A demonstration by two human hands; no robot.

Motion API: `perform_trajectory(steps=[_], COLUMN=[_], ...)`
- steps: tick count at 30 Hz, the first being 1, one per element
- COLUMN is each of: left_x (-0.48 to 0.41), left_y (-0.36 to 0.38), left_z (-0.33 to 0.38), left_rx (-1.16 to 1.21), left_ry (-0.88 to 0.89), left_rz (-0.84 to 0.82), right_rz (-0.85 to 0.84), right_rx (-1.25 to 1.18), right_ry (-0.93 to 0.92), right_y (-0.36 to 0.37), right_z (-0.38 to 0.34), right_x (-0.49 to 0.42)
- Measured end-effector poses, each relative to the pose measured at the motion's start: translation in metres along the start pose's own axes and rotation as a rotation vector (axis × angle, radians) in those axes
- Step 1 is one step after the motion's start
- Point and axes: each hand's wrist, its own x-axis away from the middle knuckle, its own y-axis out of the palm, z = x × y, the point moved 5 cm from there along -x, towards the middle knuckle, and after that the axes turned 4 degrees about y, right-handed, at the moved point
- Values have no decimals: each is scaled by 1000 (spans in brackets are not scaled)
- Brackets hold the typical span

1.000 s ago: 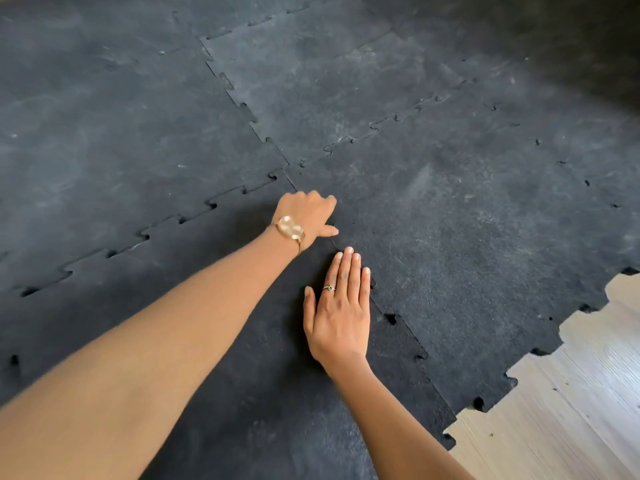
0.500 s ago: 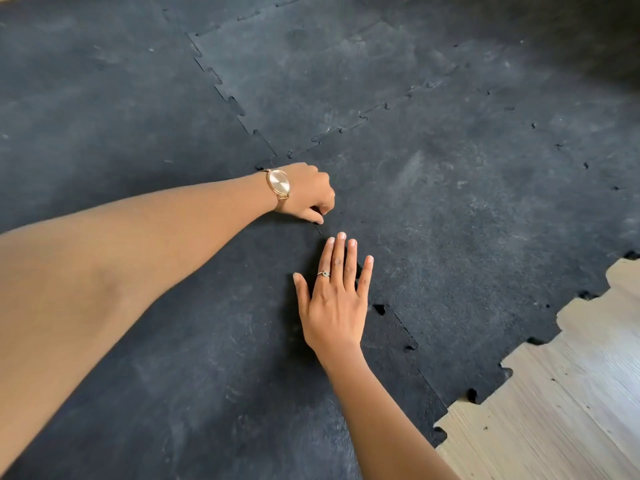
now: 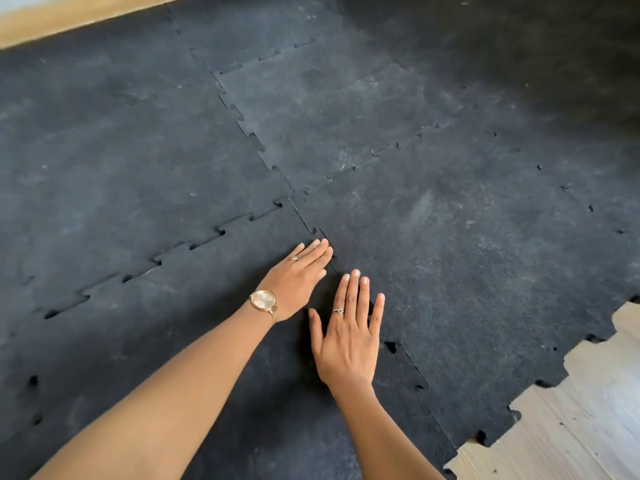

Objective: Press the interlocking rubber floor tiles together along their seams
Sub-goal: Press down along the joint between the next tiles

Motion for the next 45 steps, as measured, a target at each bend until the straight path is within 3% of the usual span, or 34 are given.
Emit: perform_trajectory(steps=[4, 9, 16, 23, 27, 34, 39, 45], left_x=[1, -1, -3, 5, 27, 79, 78, 76], left_y=[7, 10, 9, 14, 14, 15, 22, 27], left_z=[-7, -16, -9, 2, 10, 90, 127, 122], left_rx=[-94, -110, -215, -92, 104, 39, -27, -45], left_ry=[-113, -68, -87, -323, -339, -254, -173, -123], left_rz=[-77, -85, -225, -219, -189, -160, -182, -146], right_rz=[37, 27, -90, -88, -116, 30, 25, -5], right_rx=[-26, -9, 42, 34, -32, -88, -87, -61], right_ry=[28, 9, 25, 14, -20, 119, 179, 166], right_y=[5, 13, 7, 5, 3, -5, -4, 4], right_z=[2, 2, 1, 3, 6, 68, 74, 74], right_x=[0, -3, -4, -2, 1, 123, 132, 129])
